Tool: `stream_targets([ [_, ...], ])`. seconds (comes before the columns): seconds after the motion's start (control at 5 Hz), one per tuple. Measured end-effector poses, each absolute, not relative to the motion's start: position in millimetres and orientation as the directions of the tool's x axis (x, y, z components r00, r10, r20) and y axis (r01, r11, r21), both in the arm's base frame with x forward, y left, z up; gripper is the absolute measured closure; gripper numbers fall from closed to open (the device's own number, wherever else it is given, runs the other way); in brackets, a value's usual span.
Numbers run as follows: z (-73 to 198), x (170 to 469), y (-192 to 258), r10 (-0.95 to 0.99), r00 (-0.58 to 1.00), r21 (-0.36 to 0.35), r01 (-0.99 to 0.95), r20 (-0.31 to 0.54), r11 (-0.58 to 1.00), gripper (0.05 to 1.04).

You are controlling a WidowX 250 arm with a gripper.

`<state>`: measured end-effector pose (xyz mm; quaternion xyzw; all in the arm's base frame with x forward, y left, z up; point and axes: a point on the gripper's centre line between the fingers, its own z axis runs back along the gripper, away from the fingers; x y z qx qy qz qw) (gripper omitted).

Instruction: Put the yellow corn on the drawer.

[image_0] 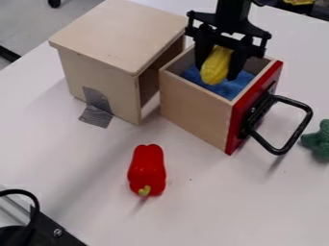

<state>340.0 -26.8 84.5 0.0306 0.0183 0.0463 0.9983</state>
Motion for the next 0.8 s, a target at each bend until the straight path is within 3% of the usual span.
stream_targets([
  [0.4, 65, 340, -30, 0.111, 0.992, 0.062, -0.107, -0.066, 0.992, 0.392],
  [0.6, 60, 339, -32, 0.126, 0.988, 0.057, -0.121, -0.085, 0.991, 0.118],
  [0.8, 60, 338, -31, 0.137, 0.987, 0.062, -0.132, -0.087, 0.989, 0.084],
])
